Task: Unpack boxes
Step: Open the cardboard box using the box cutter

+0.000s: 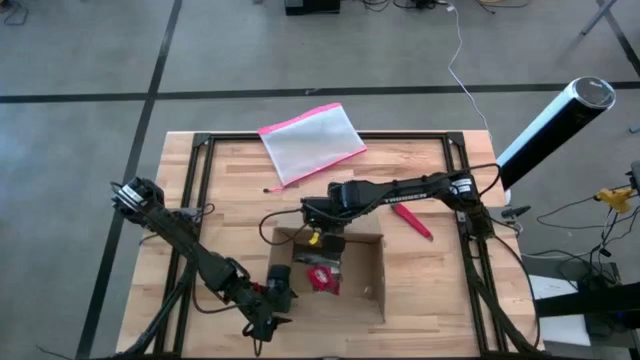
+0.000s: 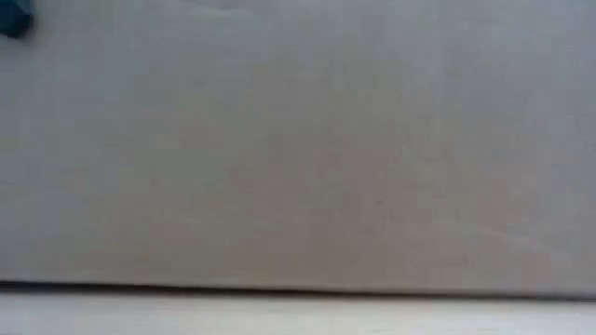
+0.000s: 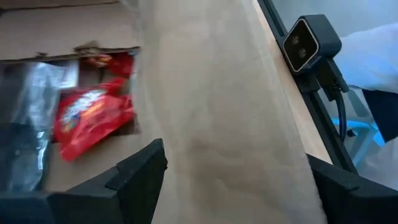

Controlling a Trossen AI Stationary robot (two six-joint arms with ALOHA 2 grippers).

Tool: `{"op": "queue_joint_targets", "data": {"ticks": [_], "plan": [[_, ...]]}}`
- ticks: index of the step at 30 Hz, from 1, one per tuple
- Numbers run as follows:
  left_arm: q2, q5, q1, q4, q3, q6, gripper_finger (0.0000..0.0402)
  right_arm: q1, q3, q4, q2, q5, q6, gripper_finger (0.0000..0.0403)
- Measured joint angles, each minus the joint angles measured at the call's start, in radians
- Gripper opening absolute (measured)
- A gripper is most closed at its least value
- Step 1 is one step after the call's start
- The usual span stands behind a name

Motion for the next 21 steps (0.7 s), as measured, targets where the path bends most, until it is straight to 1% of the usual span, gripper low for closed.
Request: {"op": "queue_joint_targets", "data": {"ticks": [3, 6, 10, 14, 21], "plan": [[0.0, -0.012, -0.002, -0.002, -0.003, 0.0, 0.0274, 0.005, 0.0, -0.003, 0.0, -0.114, -0.004, 0.0057], [0.0, -0.025, -0.002, -0.003, -0.006, 0.001, 0.0274, 0.01, 0.0, -0.003, 0.0, -0.149, -0.007, 0.0053], [0.0, -0.052, -0.002, -0.006, -0.006, 0.001, 0.0274, 0.011, 0.0, -0.002, 0.0, -0.16, -0.008, 0.0054], [0.0, -0.082, -0.002, -0.026, -0.006, -0.001, 0.0274, 0.011, 0.0, 0.007, -0.002, -0.16, -0.009, 0.0064], [-0.005, -0.19, -0.002, -0.127, -0.002, -0.018, 0.0274, 0.011, 0.0, 0.003, -0.019, -0.156, -0.008, 0.008]]}}
